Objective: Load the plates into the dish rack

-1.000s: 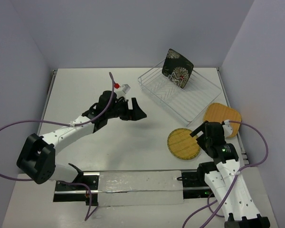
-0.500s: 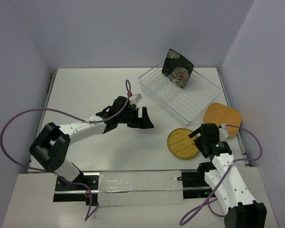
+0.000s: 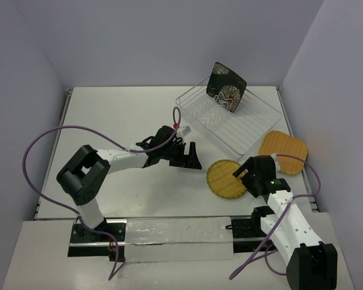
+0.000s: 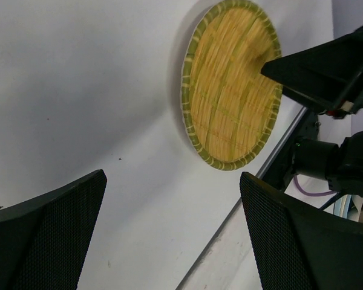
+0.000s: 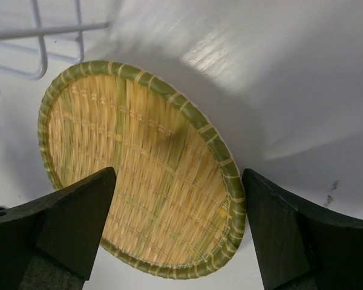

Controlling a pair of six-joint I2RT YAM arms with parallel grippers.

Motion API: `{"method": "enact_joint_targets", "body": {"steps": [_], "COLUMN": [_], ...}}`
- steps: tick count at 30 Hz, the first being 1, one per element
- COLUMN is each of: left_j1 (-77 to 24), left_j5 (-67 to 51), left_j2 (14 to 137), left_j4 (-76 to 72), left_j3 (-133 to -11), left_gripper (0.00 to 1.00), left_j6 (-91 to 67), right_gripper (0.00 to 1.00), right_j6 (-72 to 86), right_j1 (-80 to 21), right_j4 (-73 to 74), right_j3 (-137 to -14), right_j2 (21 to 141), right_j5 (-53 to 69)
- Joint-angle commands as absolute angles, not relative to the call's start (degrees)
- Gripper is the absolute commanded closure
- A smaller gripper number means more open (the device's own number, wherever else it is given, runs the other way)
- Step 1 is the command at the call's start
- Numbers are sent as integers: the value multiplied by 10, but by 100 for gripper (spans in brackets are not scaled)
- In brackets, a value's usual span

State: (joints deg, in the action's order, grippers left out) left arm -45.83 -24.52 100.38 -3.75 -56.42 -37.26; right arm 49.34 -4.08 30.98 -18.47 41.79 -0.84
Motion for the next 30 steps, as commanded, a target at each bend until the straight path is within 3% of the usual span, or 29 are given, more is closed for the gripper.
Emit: {"method": "enact_joint_targets", "body": {"steps": [1, 7, 20, 30], "left_j1": [-466, -466, -465, -452], "left_j5": [-269, -241, -222, -279], "left_j2": [1039, 1077, 1094, 1024], "left_j4": [-67, -55, -52, -124], "left_j3": [-599, -615, -619, -557], "left_gripper": [1, 1, 3, 4], "left_j6": [-378, -372, -367, -382], "right_gripper": [16, 36, 100, 100], "right_j6": [437, 427, 476, 429], "right_j1": [-41, -75, -178, -181], "right_j4": [269, 251, 235, 217], "right_j3": [-179, -166, -177, -226], "right_j2": [420, 441, 430, 295], "right_j5": [57, 74, 25, 88]}}
